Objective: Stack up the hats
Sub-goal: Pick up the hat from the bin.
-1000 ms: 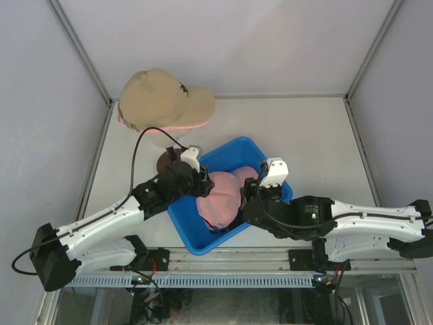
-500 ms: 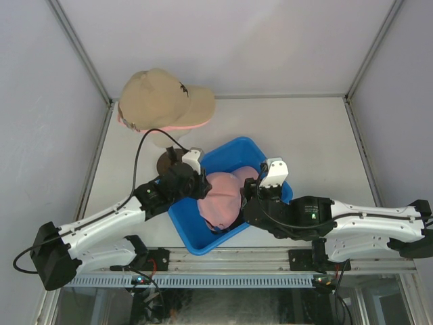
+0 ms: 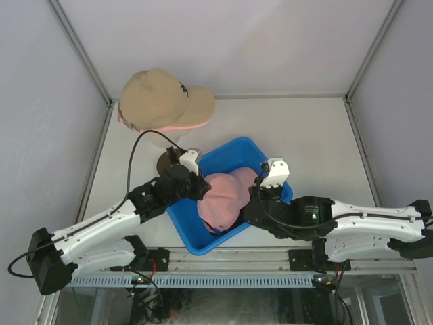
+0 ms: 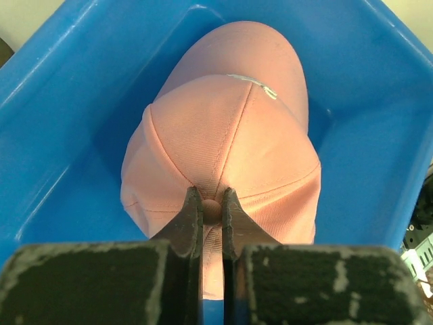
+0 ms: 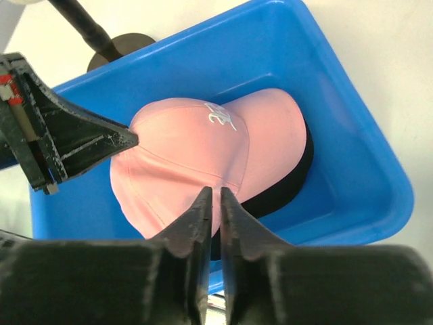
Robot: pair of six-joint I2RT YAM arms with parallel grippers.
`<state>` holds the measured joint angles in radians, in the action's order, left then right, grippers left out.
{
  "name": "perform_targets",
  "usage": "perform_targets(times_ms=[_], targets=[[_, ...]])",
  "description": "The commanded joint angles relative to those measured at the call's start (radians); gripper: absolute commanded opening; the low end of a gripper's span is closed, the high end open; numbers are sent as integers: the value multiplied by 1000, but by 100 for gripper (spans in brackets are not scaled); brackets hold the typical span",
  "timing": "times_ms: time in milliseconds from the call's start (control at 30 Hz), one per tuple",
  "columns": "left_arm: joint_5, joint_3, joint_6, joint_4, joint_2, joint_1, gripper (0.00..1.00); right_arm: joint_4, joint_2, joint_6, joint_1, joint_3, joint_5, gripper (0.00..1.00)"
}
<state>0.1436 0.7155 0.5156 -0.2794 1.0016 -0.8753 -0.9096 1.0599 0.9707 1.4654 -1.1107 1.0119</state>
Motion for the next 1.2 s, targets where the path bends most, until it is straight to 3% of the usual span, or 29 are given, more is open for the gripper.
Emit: perform_targets(times_ms=[0, 67, 133, 267, 400, 567, 800, 867, 900, 967, 1033, 1167], targets=[[8, 39, -3, -12, -73, -22, 1, 3, -18, 14, -13, -1, 13, 1], [14, 57, -8, -33, -87, -31, 0, 2, -17, 14, -17, -1, 10, 1], [26, 81, -16, -63, -99, -42, 0, 4, -18, 14, -22, -2, 5, 9], [48, 125, -32, -110, -120, -64, 0, 21, -23, -5, -27, -2, -2, 56], [56, 180, -56, -163, -131, -74, 3, 39, -26, -30, -33, -1, -5, 63], [69, 243, -78, -208, -129, -77, 4, 43, -33, -36, -39, -2, -6, 52], [77, 336, -102, -266, -125, -88, 2, 40, -49, -42, -45, -2, 10, 0], [80, 368, -109, -286, -125, -92, 2, 46, -52, -52, -51, -2, 7, 0], [81, 386, -114, -298, -125, -95, 1, 51, -53, -60, -56, -2, 0, 5], [85, 421, -118, -323, -128, -98, 0, 63, -59, -72, -64, -2, -8, 32], [87, 457, -125, -347, -131, -102, 0, 79, -65, -88, -71, -1, -13, 52], [98, 540, -136, -398, -139, -112, 0, 125, -83, -134, -88, -1, -29, 61]])
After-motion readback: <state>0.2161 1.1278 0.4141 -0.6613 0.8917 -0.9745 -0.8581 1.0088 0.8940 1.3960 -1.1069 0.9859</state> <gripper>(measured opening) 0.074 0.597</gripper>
